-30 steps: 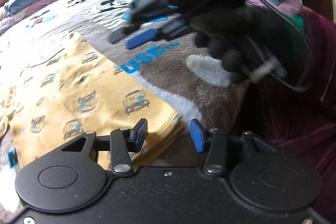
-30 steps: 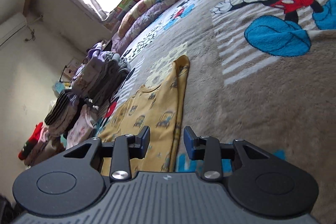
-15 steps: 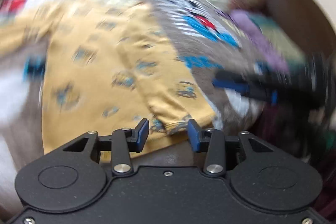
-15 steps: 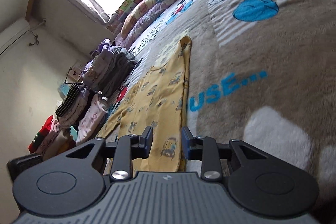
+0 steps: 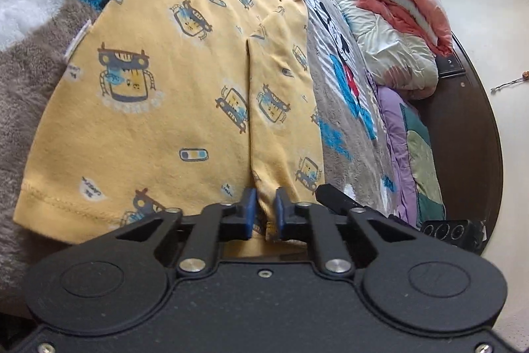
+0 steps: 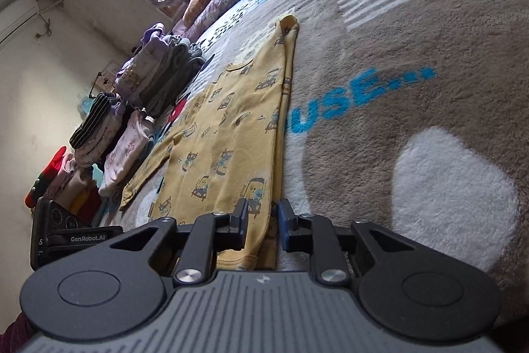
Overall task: Fold clothes
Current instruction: 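Open both grippers and release the folded shirt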
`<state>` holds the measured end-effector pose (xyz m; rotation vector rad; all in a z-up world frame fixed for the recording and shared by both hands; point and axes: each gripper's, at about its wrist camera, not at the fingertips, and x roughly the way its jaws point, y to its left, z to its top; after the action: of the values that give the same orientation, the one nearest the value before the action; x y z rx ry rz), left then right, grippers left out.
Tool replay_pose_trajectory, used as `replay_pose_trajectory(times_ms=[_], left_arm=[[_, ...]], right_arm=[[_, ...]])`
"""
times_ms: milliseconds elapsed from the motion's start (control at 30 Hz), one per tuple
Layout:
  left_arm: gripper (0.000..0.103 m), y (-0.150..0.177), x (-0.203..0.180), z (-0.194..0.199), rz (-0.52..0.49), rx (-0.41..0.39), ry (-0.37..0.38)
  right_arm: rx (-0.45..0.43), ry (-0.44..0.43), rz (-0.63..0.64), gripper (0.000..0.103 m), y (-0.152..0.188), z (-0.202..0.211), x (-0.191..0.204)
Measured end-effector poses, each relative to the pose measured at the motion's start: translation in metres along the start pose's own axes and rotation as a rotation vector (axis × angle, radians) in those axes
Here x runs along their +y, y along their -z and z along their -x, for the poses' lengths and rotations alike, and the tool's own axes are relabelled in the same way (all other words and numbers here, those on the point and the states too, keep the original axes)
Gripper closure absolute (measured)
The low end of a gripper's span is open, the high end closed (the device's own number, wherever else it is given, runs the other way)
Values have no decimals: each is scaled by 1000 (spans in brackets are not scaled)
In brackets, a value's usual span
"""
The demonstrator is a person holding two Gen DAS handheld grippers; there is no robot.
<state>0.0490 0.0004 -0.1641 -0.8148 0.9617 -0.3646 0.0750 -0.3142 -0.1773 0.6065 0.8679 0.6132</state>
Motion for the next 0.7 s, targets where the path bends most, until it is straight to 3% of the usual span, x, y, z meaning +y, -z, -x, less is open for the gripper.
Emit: replay_pose_trajectory(times_ms=[167, 300, 500, 567, 700], left_arm=[[103, -1, -15, 14, -87, -67, -7], [103, 0, -10, 8, -91, -51, -56], [103, -2, -2, 4, -61, -15, -48], [102, -3, 1, 8, -48, -11, -38], [102, -3, -5, 20, -121, -58, -40]], right_arm=[[-25, -17, 6, 81, -1, 3, 1], [-3, 14, 8, 82, 0, -2, -2], [-25, 48, 42, 82, 1, 0, 4], [-50, 65, 77, 82, 0, 4, 10], [-112, 79, 214, 82, 1, 13, 30]])
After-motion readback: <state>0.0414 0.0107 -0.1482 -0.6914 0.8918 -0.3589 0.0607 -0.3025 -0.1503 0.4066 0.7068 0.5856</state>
